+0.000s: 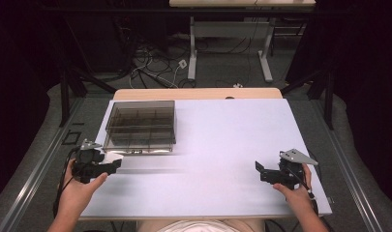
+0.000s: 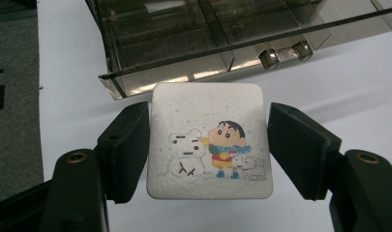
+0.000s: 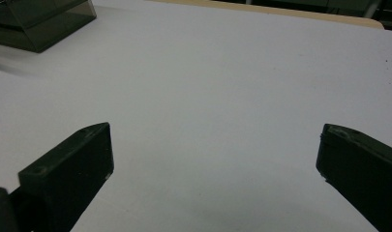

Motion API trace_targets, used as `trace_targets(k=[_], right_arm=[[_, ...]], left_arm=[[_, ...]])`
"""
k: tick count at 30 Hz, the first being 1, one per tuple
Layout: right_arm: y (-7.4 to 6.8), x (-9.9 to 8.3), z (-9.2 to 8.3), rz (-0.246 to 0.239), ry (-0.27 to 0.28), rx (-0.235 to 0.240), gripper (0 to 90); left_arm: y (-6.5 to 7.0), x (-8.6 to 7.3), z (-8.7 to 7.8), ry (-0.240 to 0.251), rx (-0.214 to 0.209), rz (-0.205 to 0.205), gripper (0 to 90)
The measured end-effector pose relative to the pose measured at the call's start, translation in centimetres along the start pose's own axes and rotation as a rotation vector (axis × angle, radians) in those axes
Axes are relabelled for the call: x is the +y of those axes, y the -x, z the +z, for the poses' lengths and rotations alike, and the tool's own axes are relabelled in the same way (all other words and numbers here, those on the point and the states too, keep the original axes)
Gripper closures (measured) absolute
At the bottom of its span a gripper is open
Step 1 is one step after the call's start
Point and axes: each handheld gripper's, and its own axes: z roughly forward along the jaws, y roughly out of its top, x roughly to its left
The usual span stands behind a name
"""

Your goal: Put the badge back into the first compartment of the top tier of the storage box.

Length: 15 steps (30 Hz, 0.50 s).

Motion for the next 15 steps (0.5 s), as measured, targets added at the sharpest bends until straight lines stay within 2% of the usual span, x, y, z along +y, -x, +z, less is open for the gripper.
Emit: trace_targets(k=[15], right_arm=[[0.0, 0.0, 0.0, 0.000, -0.004, 0.001, 0.0]], left_arm=[[-0.6, 1.8, -0.3, 0.004, 0.010, -0.018, 33.4]])
